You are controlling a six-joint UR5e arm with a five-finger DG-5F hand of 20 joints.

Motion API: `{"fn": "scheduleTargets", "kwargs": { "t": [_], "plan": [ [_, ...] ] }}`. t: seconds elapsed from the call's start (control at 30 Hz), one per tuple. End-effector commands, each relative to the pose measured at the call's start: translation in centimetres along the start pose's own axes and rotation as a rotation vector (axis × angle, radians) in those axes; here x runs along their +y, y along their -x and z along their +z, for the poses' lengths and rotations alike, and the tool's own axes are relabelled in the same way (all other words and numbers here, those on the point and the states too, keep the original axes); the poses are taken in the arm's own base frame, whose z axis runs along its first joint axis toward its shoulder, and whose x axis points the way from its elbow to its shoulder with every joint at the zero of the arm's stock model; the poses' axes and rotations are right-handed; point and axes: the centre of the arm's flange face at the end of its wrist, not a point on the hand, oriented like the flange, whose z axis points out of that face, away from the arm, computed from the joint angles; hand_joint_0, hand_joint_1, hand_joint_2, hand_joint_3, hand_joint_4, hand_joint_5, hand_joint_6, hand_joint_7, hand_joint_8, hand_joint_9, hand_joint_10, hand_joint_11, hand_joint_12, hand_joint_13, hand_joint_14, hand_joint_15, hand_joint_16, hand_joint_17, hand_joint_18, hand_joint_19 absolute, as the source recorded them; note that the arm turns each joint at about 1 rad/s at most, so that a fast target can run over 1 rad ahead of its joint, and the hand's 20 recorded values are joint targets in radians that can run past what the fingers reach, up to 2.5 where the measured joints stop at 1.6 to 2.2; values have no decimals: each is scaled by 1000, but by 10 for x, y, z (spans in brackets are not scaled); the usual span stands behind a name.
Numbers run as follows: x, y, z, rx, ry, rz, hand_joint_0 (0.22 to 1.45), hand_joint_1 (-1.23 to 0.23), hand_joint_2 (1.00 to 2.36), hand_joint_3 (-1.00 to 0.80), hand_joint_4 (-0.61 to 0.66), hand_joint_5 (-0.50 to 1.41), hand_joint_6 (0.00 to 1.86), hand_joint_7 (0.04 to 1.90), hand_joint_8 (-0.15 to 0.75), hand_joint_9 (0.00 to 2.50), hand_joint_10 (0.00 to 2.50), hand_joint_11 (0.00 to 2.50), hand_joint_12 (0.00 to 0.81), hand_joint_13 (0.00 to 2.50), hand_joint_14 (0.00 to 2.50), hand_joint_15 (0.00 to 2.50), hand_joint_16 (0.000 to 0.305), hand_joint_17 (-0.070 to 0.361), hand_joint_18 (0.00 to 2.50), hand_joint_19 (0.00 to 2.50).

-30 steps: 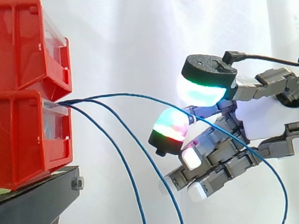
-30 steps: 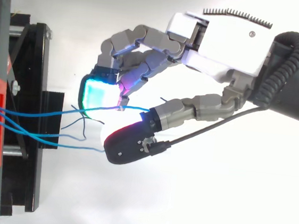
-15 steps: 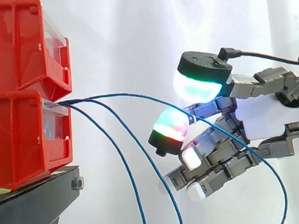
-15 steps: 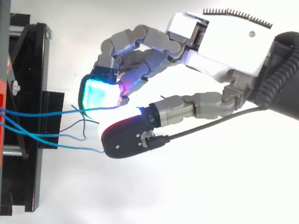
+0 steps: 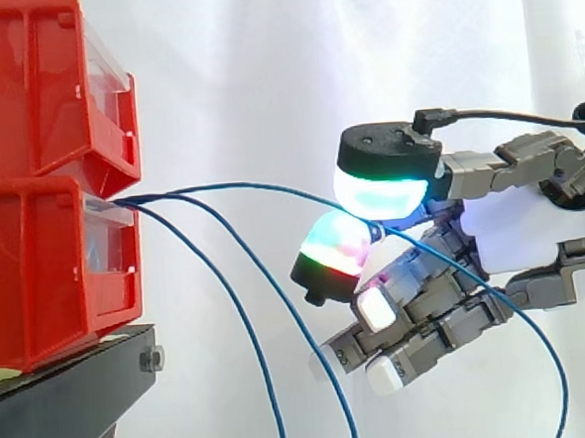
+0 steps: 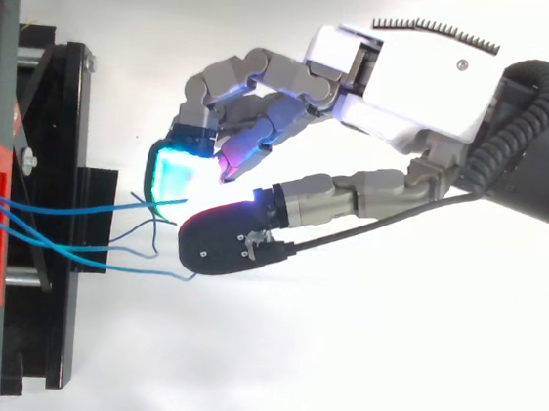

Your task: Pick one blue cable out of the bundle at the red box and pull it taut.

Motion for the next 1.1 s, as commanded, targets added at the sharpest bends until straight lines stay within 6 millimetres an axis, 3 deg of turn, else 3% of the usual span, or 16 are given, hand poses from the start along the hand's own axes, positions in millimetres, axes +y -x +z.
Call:
{"fn": "scheduleTargets", "kwargs": {
  "t": [0.0,0.47,0.67,1.07],
  "plan": [
    [0,0,0,0,0,0,592,-769,1015,-264,121,-90,857,1077,306,971,13,612,335,503,8,196,48,107,571,302],
    [0,-1,0,2,0,0,591,-865,1024,-97,124,-66,857,1132,325,1093,12,681,334,625,10,245,48,108,688,290],
    [0,-2,0,3,-1,-1,579,-895,1020,-27,66,-44,837,1166,336,1171,12,662,361,686,9,232,54,122,772,258],
    [1,-5,-1,8,-2,-8,579,-898,1016,-26,-18,-40,833,1155,312,933,7,520,367,619,8,222,56,125,751,260]
  ]
}}
